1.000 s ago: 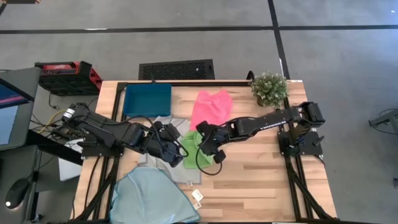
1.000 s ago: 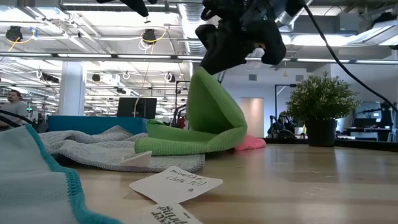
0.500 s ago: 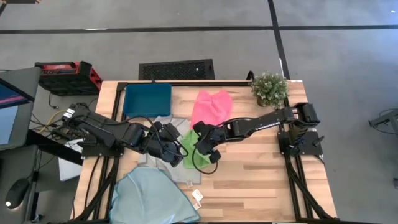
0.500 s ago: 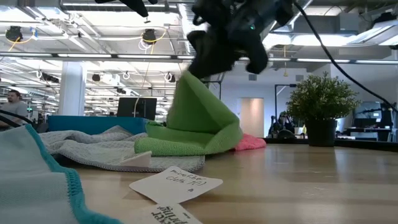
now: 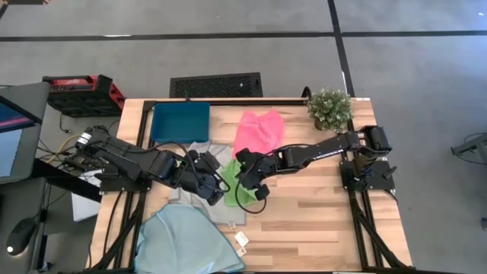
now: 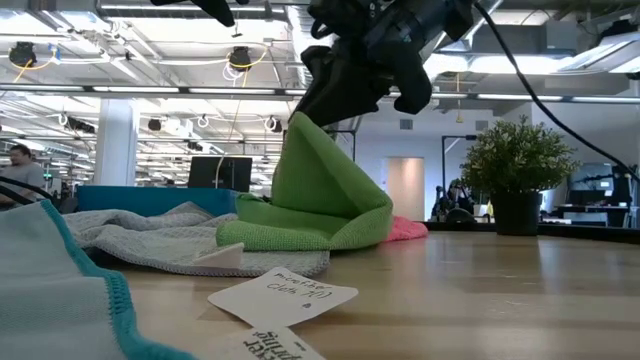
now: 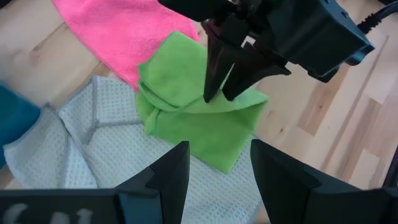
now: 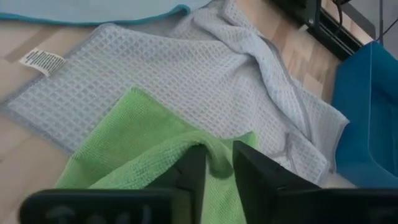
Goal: Fold microfiber towels
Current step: Fold the green cloth
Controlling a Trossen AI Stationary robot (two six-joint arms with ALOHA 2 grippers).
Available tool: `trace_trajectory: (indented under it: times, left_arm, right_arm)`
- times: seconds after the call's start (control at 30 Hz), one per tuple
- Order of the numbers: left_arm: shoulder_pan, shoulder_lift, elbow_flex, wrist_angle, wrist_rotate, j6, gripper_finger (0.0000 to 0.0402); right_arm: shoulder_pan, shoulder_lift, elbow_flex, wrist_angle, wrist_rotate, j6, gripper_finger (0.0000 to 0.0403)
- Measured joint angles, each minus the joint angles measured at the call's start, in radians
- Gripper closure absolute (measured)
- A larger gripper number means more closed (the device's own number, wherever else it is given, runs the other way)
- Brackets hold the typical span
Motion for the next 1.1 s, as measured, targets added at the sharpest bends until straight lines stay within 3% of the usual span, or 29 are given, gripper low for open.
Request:
trace_trajectory:
  times: [0.33, 0.73, 0.93, 1.1]
  left_arm:
    - [0.000, 0.000, 0.000, 0.000, 0.019, 0.003, 0.0239]
    - [-0.002, 0.000, -0.006, -0.048, 0.032, 0.007, 0.0239]
    - [0.001, 0.000, -0.096, 0.039, 0.068, 0.193, 0.0239]
    - [-0.002, 0.001, -0.227, 0.254, 0.113, 0.457, 0.0239]
  right_arm:
    - [0.007, 0.000, 0.000, 0.019, 0.045, 0.033, 0.0191]
    - [0.020, -0.175, 0.000, -0.221, 0.071, 0.343, 0.0181]
    - [0.020, -0.245, 0.000, -0.402, 0.090, 0.458, 0.0182]
    - [0.020, -0.280, 0.000, -0.512, 0.088, 0.530, 0.0182]
